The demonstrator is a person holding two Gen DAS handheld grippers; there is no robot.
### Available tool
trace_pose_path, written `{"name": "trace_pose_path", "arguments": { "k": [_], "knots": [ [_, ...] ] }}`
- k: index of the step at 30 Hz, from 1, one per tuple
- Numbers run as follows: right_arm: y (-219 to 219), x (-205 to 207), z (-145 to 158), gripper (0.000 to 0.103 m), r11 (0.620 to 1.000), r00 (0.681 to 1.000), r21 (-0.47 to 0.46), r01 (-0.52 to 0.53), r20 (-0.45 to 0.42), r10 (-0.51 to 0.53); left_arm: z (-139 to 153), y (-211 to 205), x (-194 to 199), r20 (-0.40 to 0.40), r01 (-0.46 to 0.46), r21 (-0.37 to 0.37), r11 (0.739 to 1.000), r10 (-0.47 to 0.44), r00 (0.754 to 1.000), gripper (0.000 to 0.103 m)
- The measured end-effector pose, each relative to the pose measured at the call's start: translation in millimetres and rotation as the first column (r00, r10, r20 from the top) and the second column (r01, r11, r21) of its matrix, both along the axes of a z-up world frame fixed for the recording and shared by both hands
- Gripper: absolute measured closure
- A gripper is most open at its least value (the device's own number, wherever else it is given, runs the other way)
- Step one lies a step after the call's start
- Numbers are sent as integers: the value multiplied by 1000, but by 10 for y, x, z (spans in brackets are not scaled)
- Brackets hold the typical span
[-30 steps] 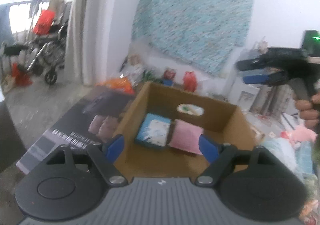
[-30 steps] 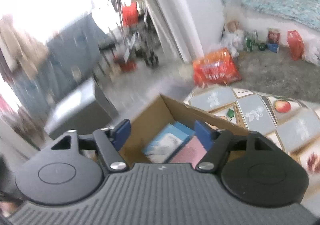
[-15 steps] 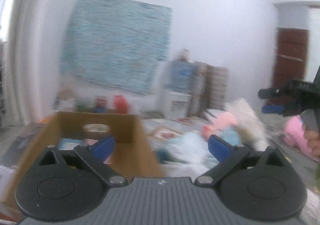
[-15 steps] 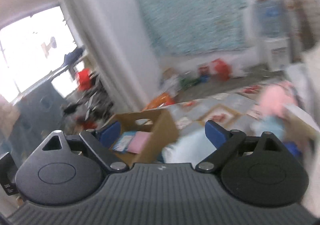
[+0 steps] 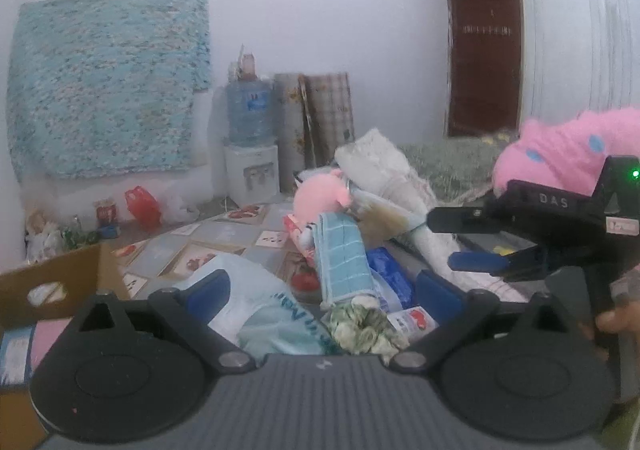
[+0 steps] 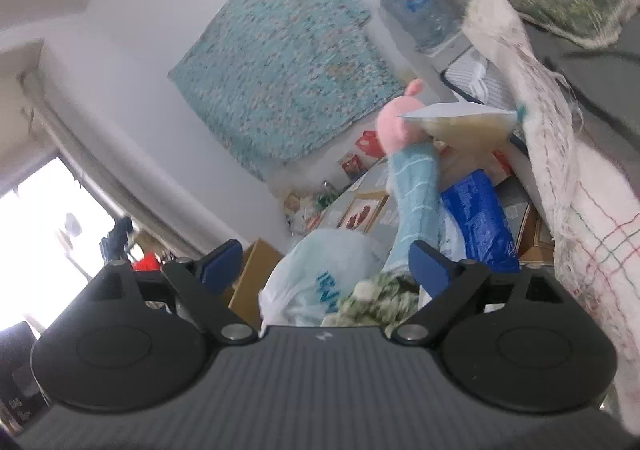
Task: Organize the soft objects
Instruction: 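Move both tools back toward the pile of soft items, then grasp the blue striped towel with the left gripper and lift it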
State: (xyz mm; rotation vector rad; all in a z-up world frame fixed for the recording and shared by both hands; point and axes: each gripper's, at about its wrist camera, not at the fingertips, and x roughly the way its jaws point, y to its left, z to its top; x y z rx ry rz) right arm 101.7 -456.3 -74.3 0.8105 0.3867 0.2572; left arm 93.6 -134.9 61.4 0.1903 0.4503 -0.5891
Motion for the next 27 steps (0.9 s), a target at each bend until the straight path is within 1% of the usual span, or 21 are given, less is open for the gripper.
{"name": "trace_pose_path", "arguments": {
  "k": [2, 3, 5, 7, 8, 9, 10, 11, 15, 18, 22, 25, 27],
  "knots": [
    [-53, 147, -75, 27, 999, 1000, 34, 12, -4, -12, -41, -160, 156, -13, 5, 22, 1000, -4, 1000, 6],
    [-105, 248, -126, 29, 998, 1000, 52, 25, -14, -24, -65, -279, 262, -20, 19, 39, 999, -18, 1000, 6],
    [-182, 452, -168, 35, 996, 999, 83, 36, -20, -35, -108, -486, 414, -44, 47, 76, 996, -43, 998, 11],
    [-272, 625, -211, 37, 993, 999, 106, 49, -20, -47, -162, -674, 592, -76, 63, 108, 992, -55, 996, 13],
    [-306, 727, -247, 40, 992, 998, 114, 53, -21, -51, -214, -793, 703, -97, 69, 133, 989, -57, 994, 19],
    [-338, 833, -273, 42, 991, 998, 120, 56, -27, -53, -256, -873, 774, -110, 81, 156, 985, -64, 992, 22],
    [-359, 930, -306, 52, 990, 998, 126, 62, -36, -58, -313, -960, 831, -122, 89, 182, 979, -67, 990, 28],
    [-379, 1053, -360, 57, 990, 997, 126, 69, -55, -62, -377, -1043, 889, -138, 93, 205, 974, -66, 988, 33],
    [-413, 1392, -513, 57, 991, 993, 117, 61, -106, -49, -634, -1264, 1144, -213, 110, 257, 960, -55, 976, 35],
    [-396, 1617, -596, 57, 993, 991, 114, 29, -133, -13, -753, -1332, 1291, -242, 118, 275, 954, -50, 969, 35],
    [-331, 1816, -654, 56, 996, 986, 85, 5, -164, 9, -852, -1371, 1433, -301, 135, 282, 950, -46, 952, 35],
    [-293, 1920, -692, 55, 997, 983, 78, 3, -186, 12, -908, -1405, 1523, -329, 135, 292, 947, -33, 944, 35],
    [-263, 1965, -711, 55, 997, 983, 77, -1, -186, 16, -952, -1407, 1579, -349, 129, 299, 946, -18, 937, 38]
  ]
}}
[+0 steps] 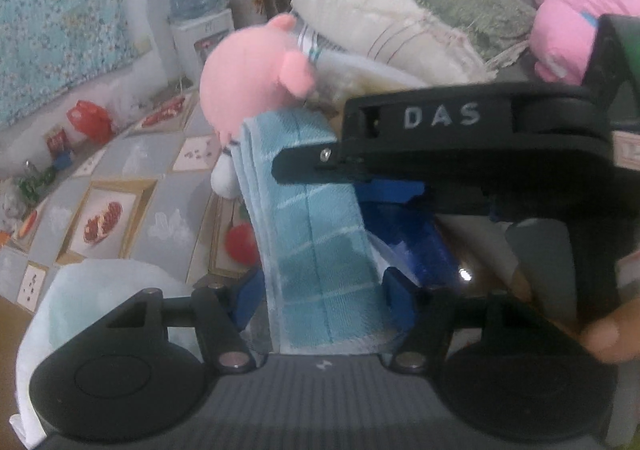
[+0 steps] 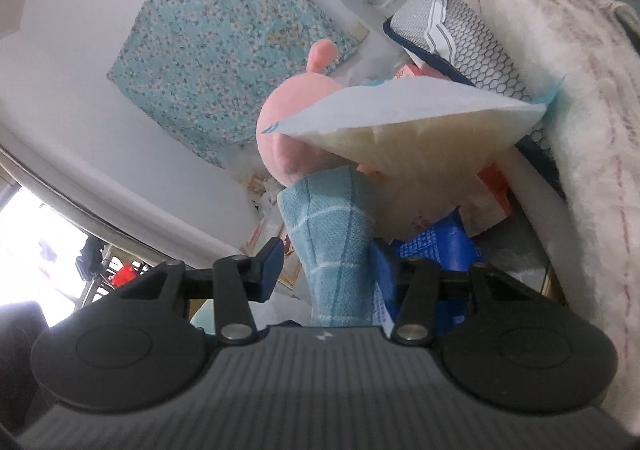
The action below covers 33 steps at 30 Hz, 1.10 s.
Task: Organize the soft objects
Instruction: 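Grasp the blue striped towel with the left gripper and lift it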
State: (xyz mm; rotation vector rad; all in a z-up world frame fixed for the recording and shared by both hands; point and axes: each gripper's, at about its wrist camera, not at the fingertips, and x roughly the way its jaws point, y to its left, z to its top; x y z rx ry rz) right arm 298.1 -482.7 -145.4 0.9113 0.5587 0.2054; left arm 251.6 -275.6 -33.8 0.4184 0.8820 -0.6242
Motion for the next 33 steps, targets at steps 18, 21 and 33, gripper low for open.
{"name": "trace_pose_path", "arguments": {
  "k": [18, 21, 33],
  "knots": [
    [134, -208, 245, 88, 995, 996, -103, 5, 89, 4, 197, 261, -134, -10, -61, -112, 992, 61, 998, 85],
    [167, -358, 386, 88, 995, 992, -101, 8, 123, 4, 348, 348, -253, 16, -54, -144, 988, 57, 998, 85],
    [534, -915, 1395, 88, 982, 948, -190, -17, 310, 76, 1088, 845, -840, 179, -51, -327, 944, 115, 977, 85]
  ]
}}
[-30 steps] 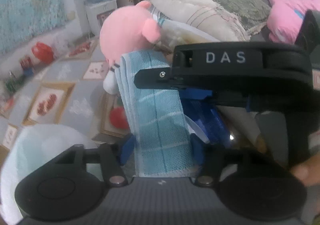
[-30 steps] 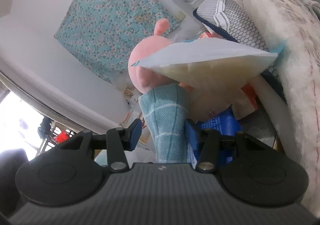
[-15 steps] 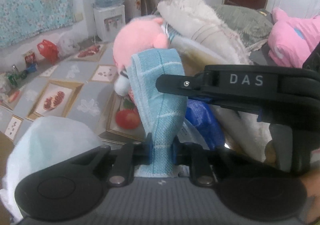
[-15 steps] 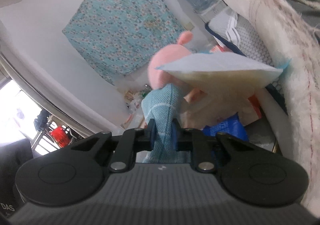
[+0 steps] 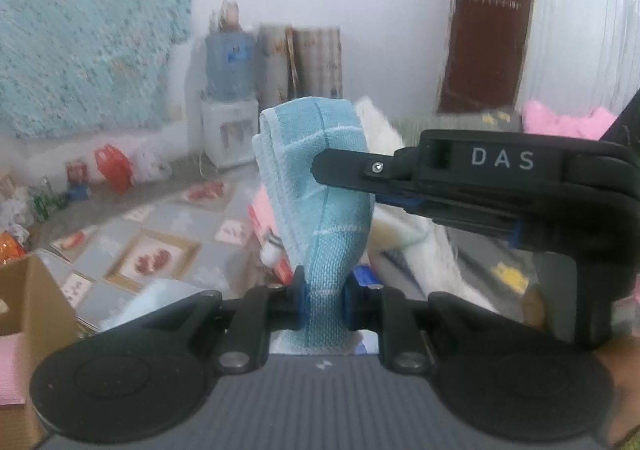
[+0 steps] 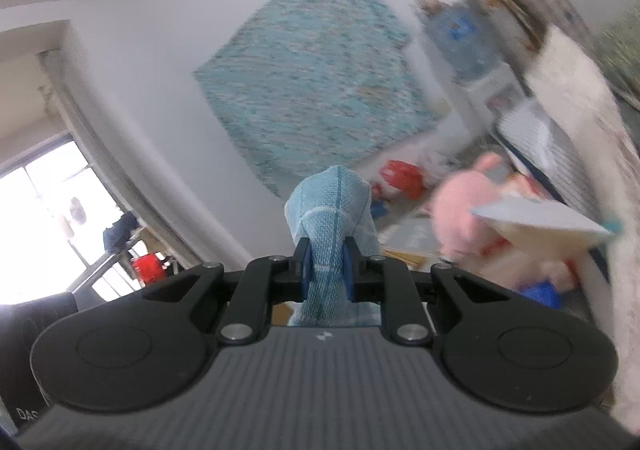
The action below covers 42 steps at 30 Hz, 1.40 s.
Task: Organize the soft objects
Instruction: 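Grasp the blue striped towel with the left gripper and lift it, then carry the towel with the left gripper into the cardboard box and release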
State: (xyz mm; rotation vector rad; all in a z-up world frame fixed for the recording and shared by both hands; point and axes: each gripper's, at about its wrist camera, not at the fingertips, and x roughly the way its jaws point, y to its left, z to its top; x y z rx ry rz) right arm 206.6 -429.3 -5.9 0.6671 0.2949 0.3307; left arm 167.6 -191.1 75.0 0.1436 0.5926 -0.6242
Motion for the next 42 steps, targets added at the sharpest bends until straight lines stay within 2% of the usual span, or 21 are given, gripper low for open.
{"name": "trace_pose_path", "arguments": {
  "k": [4, 9, 13, 17, 22, 27, 34, 37, 42],
  "knots": [
    [245, -67, 328, 88, 998, 997, -32, -61, 50, 62, 205, 285, -163, 47, -37, -43, 998, 39, 998, 85],
    [673, -12, 653, 88, 982, 980, -54, -179, 73, 183, 398, 732, -279, 81, -104, -74, 992, 110, 991, 85],
    [1185, 130, 895, 88, 951, 951, -77, -298, 57, 303, 490, 1152, -288, 86, -180, -79, 981, 187, 979, 85],
    [1731, 394, 1008, 88, 905, 907, -73, -420, -3, 421, 499, 1607, -175, 46, -272, -68, 960, 276, 960, 85],
    [2408, 833, 882, 88, 846, 840, -17, -533, -135, 526, 329, 2062, 100, -35, -381, -6, 925, 381, 924, 85],
    [2888, 1190, 637, 88, 821, 788, -3, -570, -282, 547, 42, 2289, 517, -149, -417, 56, 907, 421, 895, 85],
    [3143, 1523, 348, 88, 812, 758, -84, -578, -426, 495, -279, 2454, 1067, -234, -425, 154, 892, 451, 861, 85],
    [3224, 1674, 241, 87, 804, 748, -122, -582, -469, 470, -395, 2521, 1024, -263, -416, 188, 890, 454, 851, 85],
    [3322, 1931, 89, 84, 791, 738, -170, -588, -512, 439, -569, 2468, 1244, -271, -411, 261, 873, 475, 837, 85]
  ]
}}
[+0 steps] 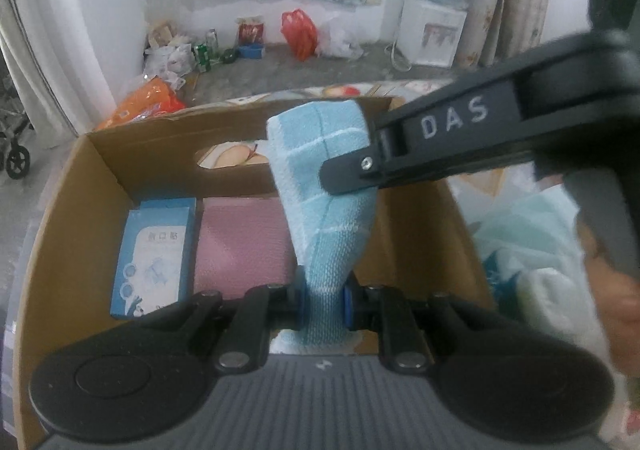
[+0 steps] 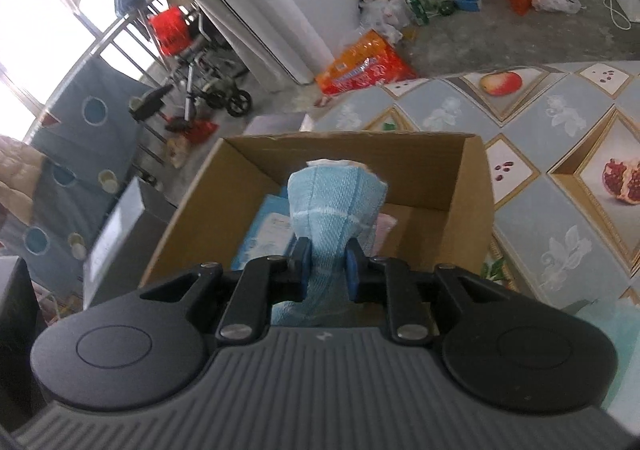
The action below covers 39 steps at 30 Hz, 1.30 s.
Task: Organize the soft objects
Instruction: 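Carry the towel with the left gripper into the cardboard box and release, then reach the left gripper to the blue-white wet-wipes pack in the pile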
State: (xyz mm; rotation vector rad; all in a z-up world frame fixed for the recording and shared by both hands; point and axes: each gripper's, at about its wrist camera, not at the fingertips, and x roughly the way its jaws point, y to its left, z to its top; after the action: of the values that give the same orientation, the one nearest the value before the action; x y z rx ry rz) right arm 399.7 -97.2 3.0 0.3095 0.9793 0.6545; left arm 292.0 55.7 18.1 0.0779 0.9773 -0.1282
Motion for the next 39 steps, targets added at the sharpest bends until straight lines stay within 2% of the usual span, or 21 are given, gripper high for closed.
{"name": "trace_pose_path", "arguments": {
  "k": [3, 5, 7, 13, 19, 21, 23, 27, 29, 31, 36, 39],
  "knots": [
    [14, 13, 25, 73, 999, 999, -39, 18, 49, -16, -102, -59, 102, -38, -8, 29, 1000, 9, 999, 85],
    [-67, 29, 62, 54, 999, 995, -30, 34, 90, -31, -211, -91, 197, -74, -21, 45, 999, 24, 997, 85],
    [-196, 9, 111, 49, 999, 991, 12, 53, 122, -54, -290, -128, 266, -84, -32, 69, 997, 38, 996, 85],
    [-678, -90, 182, 49, 992, 985, 80, 101, 135, -111, -325, -210, 365, -78, -38, 71, 997, 43, 996, 85],
    [-1111, -197, 123, 49, 980, 980, 138, 146, 114, -163, -334, -220, 448, -35, -72, 26, 997, 73, 997, 85],
    [-1213, -212, 58, 49, 976, 979, 145, 163, 97, -178, -381, -203, 470, -54, -86, 2, 996, 86, 995, 82],
    [-1299, -227, -1, 49, 973, 978, 150, 178, 81, -191, -389, -165, 479, -78, -95, -40, 995, 92, 993, 63],
    [-1447, -291, -57, 49, 965, 975, 169, 199, 62, -212, -331, -22, 446, -88, -135, -80, 988, 128, 988, 47],
    [-1494, -350, -50, 47, 961, 973, 184, 208, 61, -222, -273, 63, 403, -87, -159, -110, 981, 150, 985, 33],
    [-1562, -425, -33, 46, 955, 970, 202, 216, 63, -233, -201, 156, 347, -82, -178, -164, 970, 166, 983, 28],
    [-1784, -697, 47, 39, 937, 961, 252, 240, 73, -265, 26, 282, 152, -69, -209, -234, 949, 198, 978, 26],
    [-1990, -956, 126, 28, 923, 951, 283, 261, 86, -296, 252, 285, -95, -22, -170, -267, 949, 170, 985, 22]
  ]
}}
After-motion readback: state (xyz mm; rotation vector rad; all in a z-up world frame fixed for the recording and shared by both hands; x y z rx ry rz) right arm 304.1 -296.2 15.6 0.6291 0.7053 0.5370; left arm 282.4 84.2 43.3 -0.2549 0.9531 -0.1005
